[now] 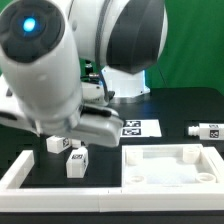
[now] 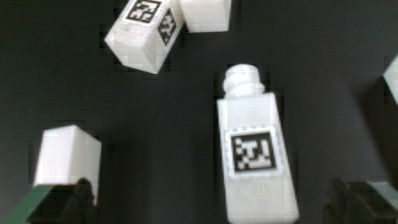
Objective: Assemble one leg
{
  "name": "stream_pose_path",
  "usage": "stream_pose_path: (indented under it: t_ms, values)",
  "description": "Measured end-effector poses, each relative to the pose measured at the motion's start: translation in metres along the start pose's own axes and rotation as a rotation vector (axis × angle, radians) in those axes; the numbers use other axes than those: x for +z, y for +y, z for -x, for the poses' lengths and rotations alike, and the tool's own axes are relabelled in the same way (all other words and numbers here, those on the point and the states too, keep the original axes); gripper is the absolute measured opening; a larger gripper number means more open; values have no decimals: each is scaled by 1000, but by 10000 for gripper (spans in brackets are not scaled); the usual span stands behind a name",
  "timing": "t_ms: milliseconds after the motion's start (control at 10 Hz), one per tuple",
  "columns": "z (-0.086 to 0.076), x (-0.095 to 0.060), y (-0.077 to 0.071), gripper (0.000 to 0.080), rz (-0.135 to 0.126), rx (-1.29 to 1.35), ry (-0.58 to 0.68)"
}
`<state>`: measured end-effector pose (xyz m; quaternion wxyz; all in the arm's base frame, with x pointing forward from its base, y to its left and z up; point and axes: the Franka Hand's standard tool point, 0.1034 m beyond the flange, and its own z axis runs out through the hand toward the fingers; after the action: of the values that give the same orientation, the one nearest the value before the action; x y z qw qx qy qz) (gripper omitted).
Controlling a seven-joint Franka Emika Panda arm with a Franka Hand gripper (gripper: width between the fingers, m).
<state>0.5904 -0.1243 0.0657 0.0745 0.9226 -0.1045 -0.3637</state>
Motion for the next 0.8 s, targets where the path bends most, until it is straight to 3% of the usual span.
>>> stream_pose_path:
  t_ms: [200,500,600,800]
  values:
    - [3,-11,-10,649,13,13,40]
    - [4,-8,-6,649,10,18,40]
    - [5,-4,-5,649,-3,23,27]
    - [6,14,2,649,-71,34,-49]
